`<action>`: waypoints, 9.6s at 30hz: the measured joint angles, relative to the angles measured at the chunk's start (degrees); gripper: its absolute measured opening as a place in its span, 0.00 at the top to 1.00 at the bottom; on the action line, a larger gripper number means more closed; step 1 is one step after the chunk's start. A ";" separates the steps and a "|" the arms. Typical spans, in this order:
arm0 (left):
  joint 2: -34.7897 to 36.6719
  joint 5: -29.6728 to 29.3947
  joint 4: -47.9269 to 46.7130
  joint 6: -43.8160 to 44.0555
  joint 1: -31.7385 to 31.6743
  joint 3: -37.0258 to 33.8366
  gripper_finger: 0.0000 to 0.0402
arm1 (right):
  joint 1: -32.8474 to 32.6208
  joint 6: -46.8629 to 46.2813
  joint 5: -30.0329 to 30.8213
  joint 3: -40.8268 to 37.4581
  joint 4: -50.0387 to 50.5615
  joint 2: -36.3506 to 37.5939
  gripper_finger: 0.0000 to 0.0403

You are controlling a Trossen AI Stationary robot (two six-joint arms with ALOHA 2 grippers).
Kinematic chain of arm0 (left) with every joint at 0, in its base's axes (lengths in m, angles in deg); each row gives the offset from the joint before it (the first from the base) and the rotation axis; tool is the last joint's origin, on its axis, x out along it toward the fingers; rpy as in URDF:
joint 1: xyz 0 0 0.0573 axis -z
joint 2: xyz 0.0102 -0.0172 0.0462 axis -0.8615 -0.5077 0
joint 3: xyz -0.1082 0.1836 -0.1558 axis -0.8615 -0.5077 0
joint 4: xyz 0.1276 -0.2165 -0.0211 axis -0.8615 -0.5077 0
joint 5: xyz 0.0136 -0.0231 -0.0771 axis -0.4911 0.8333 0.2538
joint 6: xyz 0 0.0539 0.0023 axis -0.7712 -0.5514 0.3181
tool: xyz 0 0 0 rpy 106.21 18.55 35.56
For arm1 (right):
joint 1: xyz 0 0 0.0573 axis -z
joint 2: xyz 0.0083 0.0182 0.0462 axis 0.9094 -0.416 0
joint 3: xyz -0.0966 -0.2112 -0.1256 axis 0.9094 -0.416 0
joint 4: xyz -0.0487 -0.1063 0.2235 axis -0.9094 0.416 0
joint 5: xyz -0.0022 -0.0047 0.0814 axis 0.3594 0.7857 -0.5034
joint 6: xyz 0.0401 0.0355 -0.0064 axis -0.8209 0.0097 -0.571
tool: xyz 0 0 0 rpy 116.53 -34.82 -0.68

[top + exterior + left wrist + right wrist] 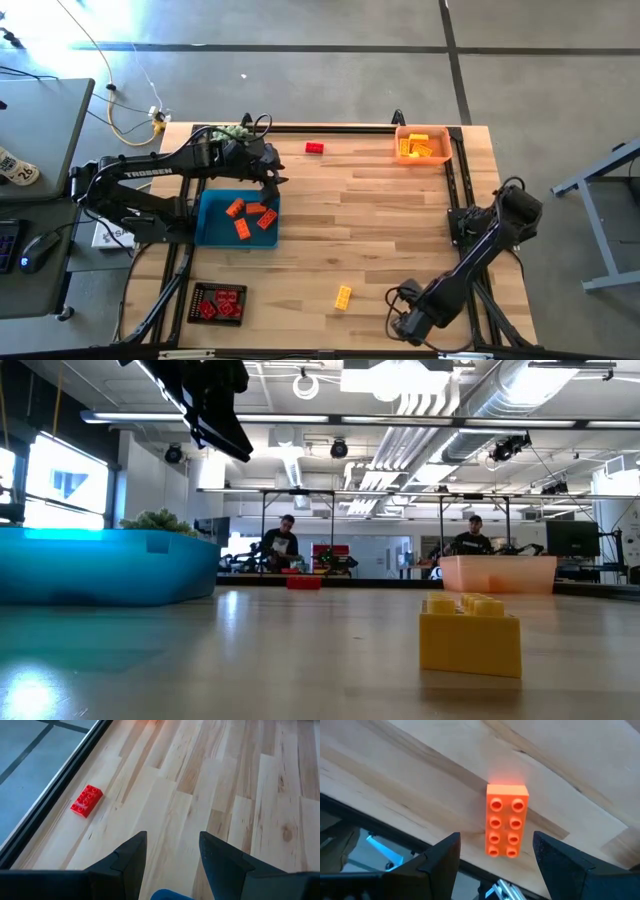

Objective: Sort & place blocks by color
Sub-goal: Put the orange game piece into the blue bin, then put the yellow game piece into the orange bin

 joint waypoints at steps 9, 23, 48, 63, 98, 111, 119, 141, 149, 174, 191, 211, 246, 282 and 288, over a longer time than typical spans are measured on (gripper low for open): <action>0.00 0.00 0.07 -0.02 0.00 0.00 0.58 | -0.02 -0.18 -1.67 -0.02 -1.08 -4.09 0.41; 0.00 -0.05 0.14 -0.17 0.00 -0.01 0.58 | -1.38 -0.31 -6.76 -0.02 -7.63 -9.00 0.49; -0.02 -0.04 1.94 -0.17 -0.01 -0.02 0.58 | 9.19 10.30 6.11 6.66 -11.74 -9.76 0.72; -0.07 -3.74 2.67 -8.21 -0.29 -0.02 0.58 | 26.29 33.63 7.76 8.57 -11.14 -9.38 0.72; -0.07 11.47 17.66 4.74 -9.49 -0.02 0.58 | 53.19 71.79 17.04 8.59 -21.51 4.76 0.72; -0.33 8.07 22.76 25.66 -8.22 -0.02 0.58 | 59.50 88.94 20.01 8.59 -32.28 5.80 0.72; -0.52 6.96 22.96 32.32 -8.25 -0.02 0.58 | 61.80 90.74 17.69 8.59 -38.28 5.74 0.72; -5.20 5.96 24.83 36.90 -7.87 -0.02 0.58 | 62.32 79.63 19.75 8.59 -39.53 5.69 0.72; -7.13 6.46 31.04 34.68 -6.22 -0.02 0.58 | 62.01 78.13 20.81 8.57 -37.58 5.67 0.72; -12.59 2.04 36.60 28.08 -5.60 -0.07 0.61 | 61.72 74.56 17.98 8.59 -36.93 4.58 0.72; -12.48 2.29 36.72 24.38 -4.83 -0.02 0.87 | 61.66 74.27 19.16 8.57 -36.53 4.60 0.70; -11.16 0.58 30.08 15.58 -3.74 0.07 0.87 | 61.72 74.68 18.10 8.57 -36.52 4.75 0.52; 2.36 5.95 -24.35 14.01 1.15 -7.43 0.87 | 68.08 76.59 7.90 8.59 -30.87 4.73 0.52; 2.36 4.93 -17.54 8.39 2.21 -10.75 0.55 | 44.49 31.44 3.06 8.57 -18.67 4.71 0.52; 2.36 4.94 -16.52 11.42 2.21 -10.75 0.55 | 38.69 25.13 3.86 8.57 -17.19 4.69 0.52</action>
